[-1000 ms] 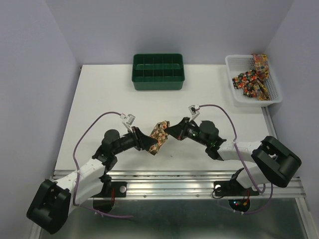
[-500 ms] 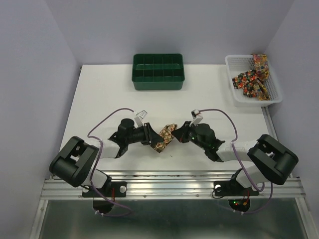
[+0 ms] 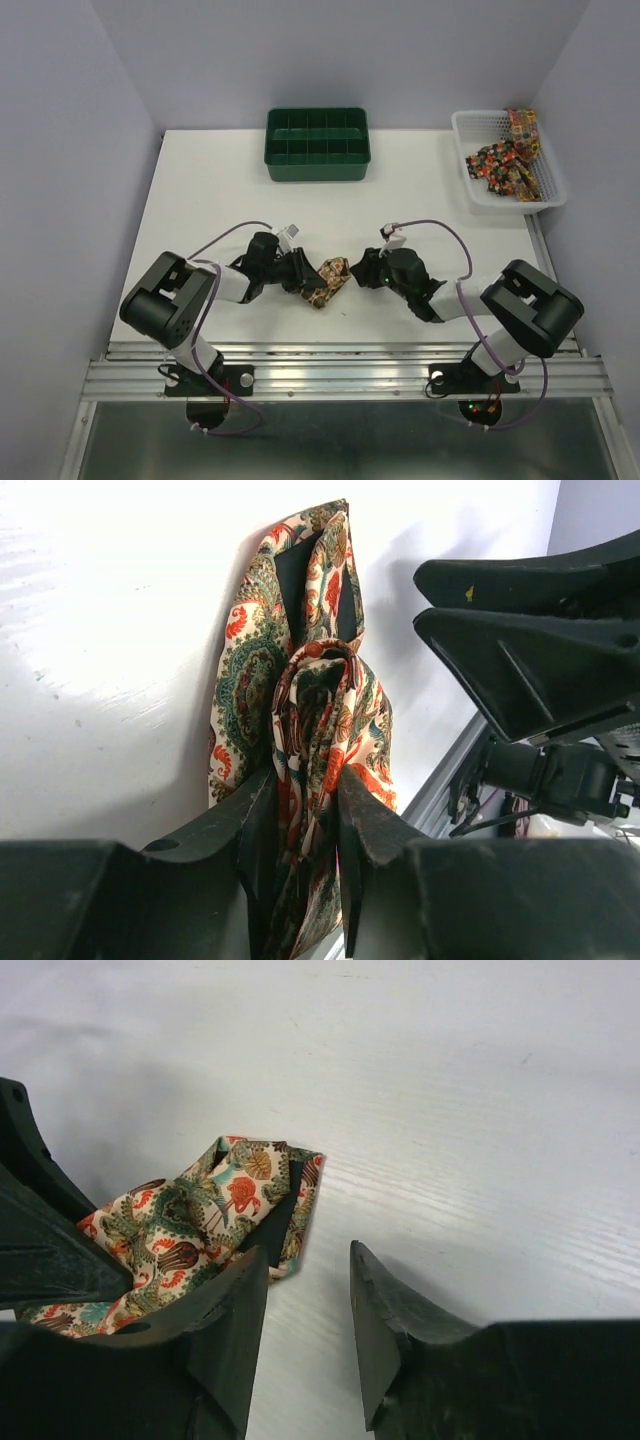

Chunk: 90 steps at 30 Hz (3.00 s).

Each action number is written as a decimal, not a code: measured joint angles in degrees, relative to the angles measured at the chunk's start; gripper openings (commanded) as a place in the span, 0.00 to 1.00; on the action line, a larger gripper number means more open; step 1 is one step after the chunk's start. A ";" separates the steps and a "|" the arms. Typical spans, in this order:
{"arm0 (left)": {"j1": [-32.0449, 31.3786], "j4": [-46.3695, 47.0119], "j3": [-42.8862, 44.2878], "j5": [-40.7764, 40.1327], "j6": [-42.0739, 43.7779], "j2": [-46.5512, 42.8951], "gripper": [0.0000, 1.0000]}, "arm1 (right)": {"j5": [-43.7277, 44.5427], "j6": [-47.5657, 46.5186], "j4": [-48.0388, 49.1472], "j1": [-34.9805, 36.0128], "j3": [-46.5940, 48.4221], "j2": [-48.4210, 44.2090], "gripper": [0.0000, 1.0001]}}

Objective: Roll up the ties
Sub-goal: Roll the tie

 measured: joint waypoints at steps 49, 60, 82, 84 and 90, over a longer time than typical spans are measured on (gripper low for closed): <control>4.13 -32.87 8.39 4.57 -9.09 -2.32 0.00 | -7.63 -69.99 14.03 25.99 0.66 7.34 0.93; 4.13 -35.08 6.88 1.79 -12.31 -5.70 0.00 | -6.14 -66.38 20.72 27.28 2.47 14.86 0.65; 4.13 -35.34 2.73 -0.44 -18.99 -10.54 0.00 | -2.19 -60.89 32.26 28.22 2.47 21.29 0.43; 4.20 -35.04 2.21 -0.90 -19.39 -10.86 0.00 | -1.40 -60.41 33.33 28.26 2.60 22.08 0.31; 4.20 -35.01 1.84 -2.10 -19.98 -12.00 0.00 | 0.44 -58.49 34.62 28.63 2.95 22.93 0.01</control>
